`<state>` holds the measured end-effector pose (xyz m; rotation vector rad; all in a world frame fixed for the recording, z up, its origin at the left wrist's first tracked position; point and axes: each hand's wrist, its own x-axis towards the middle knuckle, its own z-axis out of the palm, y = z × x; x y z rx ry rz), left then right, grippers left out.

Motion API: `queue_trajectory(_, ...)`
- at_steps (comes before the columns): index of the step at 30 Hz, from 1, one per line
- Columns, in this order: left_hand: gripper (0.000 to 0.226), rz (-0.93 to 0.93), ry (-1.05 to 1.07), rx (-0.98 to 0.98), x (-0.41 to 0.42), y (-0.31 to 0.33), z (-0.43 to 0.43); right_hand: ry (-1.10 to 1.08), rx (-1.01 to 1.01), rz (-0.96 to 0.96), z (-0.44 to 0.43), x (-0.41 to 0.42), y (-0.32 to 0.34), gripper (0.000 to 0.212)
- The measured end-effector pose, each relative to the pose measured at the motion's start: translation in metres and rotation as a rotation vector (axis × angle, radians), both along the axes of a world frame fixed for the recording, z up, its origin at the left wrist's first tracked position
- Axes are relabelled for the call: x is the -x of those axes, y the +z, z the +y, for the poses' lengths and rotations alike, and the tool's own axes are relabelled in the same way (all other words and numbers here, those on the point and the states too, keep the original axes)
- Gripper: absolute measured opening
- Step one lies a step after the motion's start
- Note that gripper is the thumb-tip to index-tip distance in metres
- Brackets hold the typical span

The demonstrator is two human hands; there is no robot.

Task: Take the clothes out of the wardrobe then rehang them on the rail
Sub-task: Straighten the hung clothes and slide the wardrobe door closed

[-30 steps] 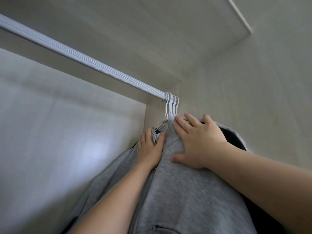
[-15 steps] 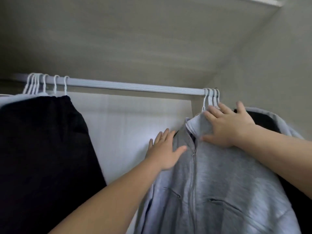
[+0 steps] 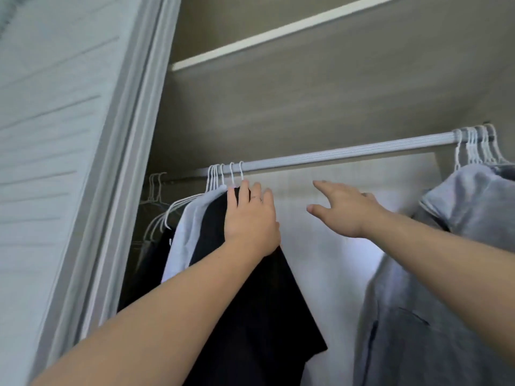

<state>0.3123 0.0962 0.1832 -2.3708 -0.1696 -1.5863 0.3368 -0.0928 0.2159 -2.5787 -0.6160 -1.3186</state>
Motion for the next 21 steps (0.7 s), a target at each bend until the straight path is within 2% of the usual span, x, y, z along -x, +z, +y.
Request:
queue_trajectory(4,0.077,0.113,0.159,0.223,0.023,0.009,0.022,0.182,-0.071,0.071,0.035,0.002,-0.006,0.061)
queue_trajectory(10,0.055,0.182,0.338,0.321,0.04,0.019,0.04,0.323,-0.123,0.16,0.065,0.005,-0.011,0.059)
queue_trajectory(15,0.056,0.272,0.069,0.524,0.047,0.03,0.047,0.435,-0.201,0.247,0.074,0.002,-0.007,0.059)
queue_trajectory(18,0.036,0.24,-0.149,0.546,0.045,0.03,0.038,0.568,-0.299,0.328,0.073,0.002,-0.004,0.059)
queue_trajectory(20,0.004,0.233,-0.251,0.561,0.042,0.029,0.029,0.639,-0.383,0.392,0.071,0.002,-0.003,0.057)
queue_trajectory(21,0.009,0.236,-0.282,0.573,0.039,0.029,0.024,0.667,-0.424,0.427,0.069,0.002,-0.002,0.052)
